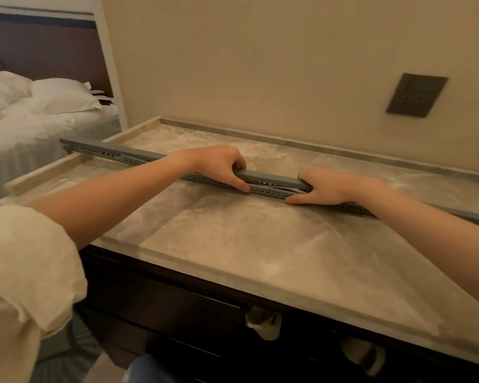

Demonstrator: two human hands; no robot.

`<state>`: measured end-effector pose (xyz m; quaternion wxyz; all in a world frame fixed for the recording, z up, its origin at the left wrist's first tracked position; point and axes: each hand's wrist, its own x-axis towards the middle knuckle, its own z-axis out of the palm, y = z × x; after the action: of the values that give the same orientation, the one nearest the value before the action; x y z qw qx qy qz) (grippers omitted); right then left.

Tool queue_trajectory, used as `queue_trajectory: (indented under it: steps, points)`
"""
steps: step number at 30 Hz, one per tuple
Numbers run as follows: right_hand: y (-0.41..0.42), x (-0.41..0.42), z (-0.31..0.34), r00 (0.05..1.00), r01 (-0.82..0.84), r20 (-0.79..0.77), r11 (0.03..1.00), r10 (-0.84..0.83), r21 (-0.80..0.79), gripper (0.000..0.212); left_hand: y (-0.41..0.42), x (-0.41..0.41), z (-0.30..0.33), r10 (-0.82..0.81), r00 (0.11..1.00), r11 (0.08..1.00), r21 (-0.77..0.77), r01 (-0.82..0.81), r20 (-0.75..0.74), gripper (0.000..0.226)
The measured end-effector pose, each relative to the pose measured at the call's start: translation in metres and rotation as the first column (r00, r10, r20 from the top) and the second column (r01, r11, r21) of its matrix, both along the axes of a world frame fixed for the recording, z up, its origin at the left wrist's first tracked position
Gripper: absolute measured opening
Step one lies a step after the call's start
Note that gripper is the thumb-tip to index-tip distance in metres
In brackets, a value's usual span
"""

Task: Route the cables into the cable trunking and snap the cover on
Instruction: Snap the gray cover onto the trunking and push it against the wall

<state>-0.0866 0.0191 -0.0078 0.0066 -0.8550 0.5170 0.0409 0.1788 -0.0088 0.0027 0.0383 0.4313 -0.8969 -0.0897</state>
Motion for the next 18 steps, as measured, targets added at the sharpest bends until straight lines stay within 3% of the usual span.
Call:
queue_trajectory:
  steps: [6, 12, 18]
  points:
    - [0.014, -0.032, -0.004, 0.998, -0.007, 0.058, 0.999, 0.01, -0.044, 0.041, 0.0, -0.047, -0.005, -0.111, 0.993, 0.99, -0.078, 0.115, 0.046, 0.036]
    - [0.017, -0.028, -0.007, 0.999, -0.033, 0.03, 0.99, 0.037, -0.138, 0.036, -0.004, -0.059, -0.011, -0.106, 0.993, 0.987, -0.115, 0.112, 0.054, 0.031]
    - [0.018, -0.021, -0.016, 0.996, -0.088, -0.026, 0.955, 0.084, -0.284, 0.029, -0.009, -0.057, -0.026, -0.08, 0.985, 0.904, -0.405, 0.137, 0.155, 0.043]
